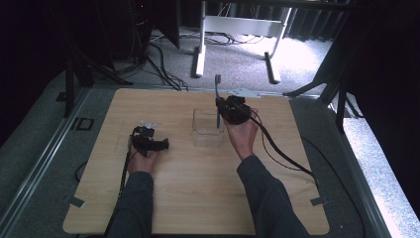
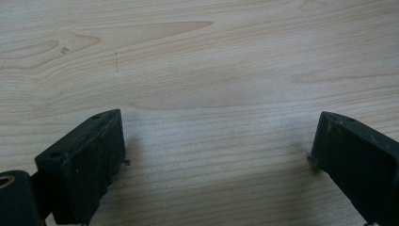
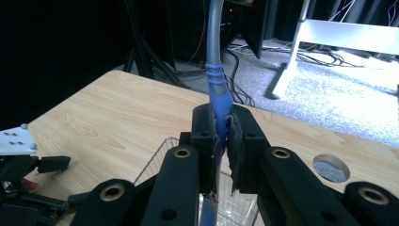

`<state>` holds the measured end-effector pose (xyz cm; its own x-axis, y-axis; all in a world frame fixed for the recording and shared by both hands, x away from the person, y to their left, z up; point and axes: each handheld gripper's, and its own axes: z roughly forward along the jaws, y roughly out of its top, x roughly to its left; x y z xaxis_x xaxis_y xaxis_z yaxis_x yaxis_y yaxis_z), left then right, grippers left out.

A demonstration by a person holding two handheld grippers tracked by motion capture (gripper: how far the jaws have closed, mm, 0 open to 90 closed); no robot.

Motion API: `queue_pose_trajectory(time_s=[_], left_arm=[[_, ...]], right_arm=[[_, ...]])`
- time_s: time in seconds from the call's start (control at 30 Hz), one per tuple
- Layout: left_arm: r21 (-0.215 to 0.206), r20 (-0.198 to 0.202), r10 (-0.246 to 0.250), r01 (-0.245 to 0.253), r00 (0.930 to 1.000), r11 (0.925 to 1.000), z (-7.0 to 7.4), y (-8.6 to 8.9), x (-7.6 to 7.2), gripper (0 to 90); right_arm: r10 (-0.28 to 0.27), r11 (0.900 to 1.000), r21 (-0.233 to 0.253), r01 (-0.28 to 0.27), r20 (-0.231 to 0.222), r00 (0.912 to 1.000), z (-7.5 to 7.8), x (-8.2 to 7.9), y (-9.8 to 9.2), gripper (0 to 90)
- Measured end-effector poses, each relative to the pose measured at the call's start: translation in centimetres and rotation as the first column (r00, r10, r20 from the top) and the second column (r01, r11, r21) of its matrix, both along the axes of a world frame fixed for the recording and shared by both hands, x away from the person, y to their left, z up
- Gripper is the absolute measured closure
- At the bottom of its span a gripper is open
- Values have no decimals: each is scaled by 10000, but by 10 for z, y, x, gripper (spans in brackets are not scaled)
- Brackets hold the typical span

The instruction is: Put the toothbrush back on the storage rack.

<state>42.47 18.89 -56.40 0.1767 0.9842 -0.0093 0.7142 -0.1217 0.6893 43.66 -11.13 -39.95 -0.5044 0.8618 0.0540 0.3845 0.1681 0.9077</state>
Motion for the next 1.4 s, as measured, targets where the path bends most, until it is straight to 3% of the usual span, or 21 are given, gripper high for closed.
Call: queue_pose_trajectory(time_s=[1.0, 1.4], left_arm=[[-8, 4, 5, -5, 10000, 10000, 0, 0, 0, 36], [-2, -1, 0, 0, 10000, 10000, 0, 0, 0, 36]], right_arm=[[329, 9959, -834, -348, -242, 9992, -18, 1, 11, 815], [334, 9924, -1183, -345, -109, 9994, -25, 1, 15, 813]])
